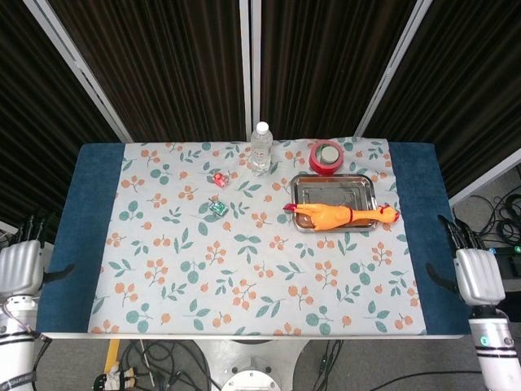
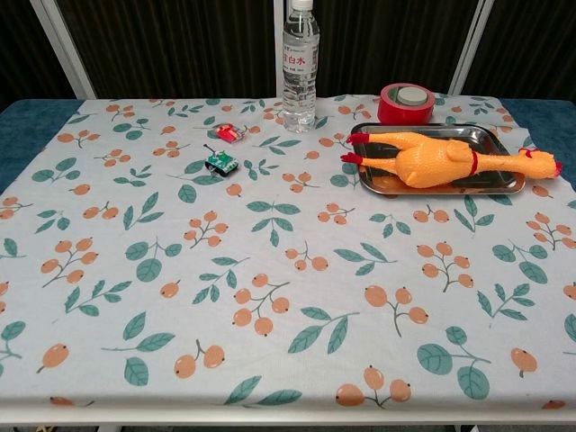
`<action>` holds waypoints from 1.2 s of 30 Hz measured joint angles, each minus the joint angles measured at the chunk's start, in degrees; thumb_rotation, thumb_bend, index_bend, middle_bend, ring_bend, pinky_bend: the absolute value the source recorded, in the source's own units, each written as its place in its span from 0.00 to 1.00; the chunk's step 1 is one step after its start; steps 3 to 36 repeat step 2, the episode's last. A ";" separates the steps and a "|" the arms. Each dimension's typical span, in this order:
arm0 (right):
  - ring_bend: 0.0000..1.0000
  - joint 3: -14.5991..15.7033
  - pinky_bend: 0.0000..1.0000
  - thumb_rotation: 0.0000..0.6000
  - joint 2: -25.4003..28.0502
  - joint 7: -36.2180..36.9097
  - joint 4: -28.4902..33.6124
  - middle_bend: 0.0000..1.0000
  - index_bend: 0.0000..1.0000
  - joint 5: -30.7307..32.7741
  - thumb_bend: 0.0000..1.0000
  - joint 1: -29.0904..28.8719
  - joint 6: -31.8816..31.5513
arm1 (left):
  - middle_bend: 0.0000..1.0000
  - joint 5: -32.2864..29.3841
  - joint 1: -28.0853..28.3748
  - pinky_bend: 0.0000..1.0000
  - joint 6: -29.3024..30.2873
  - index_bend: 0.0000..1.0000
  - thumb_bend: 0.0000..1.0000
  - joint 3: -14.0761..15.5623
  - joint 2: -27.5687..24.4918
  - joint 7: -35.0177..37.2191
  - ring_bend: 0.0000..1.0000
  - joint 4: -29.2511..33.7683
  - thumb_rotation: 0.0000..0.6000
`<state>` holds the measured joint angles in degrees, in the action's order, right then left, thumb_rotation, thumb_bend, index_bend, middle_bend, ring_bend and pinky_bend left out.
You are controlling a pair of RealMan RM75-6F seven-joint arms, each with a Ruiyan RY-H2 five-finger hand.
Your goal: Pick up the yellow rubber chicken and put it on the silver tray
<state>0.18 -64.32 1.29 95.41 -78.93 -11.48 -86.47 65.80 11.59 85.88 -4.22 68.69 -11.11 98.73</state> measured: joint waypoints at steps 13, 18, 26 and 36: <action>0.07 0.74 0.19 1.00 -0.17 -0.08 0.80 0.15 0.00 -0.79 0.23 1.64 -1.21 | 0.11 0.83 -1.64 0.23 2.21 0.16 0.00 0.73 0.61 -1.46 0.08 0.92 1.00; 0.07 0.74 0.19 1.00 -0.17 -0.08 0.80 0.15 0.00 -0.79 0.23 1.64 -1.21 | 0.11 0.83 -1.64 0.23 2.21 0.16 0.00 0.73 0.61 -1.46 0.08 0.92 1.00; 0.07 0.74 0.19 1.00 -0.17 -0.08 0.80 0.15 0.00 -0.79 0.23 1.64 -1.21 | 0.11 0.83 -1.64 0.23 2.21 0.16 0.00 0.73 0.61 -1.46 0.08 0.92 1.00; 0.07 0.74 0.19 1.00 -0.17 -0.08 0.80 0.15 0.00 -0.79 0.23 1.64 -1.21 | 0.11 0.83 -1.64 0.23 2.21 0.16 0.00 0.73 0.61 -1.46 0.08 0.92 1.00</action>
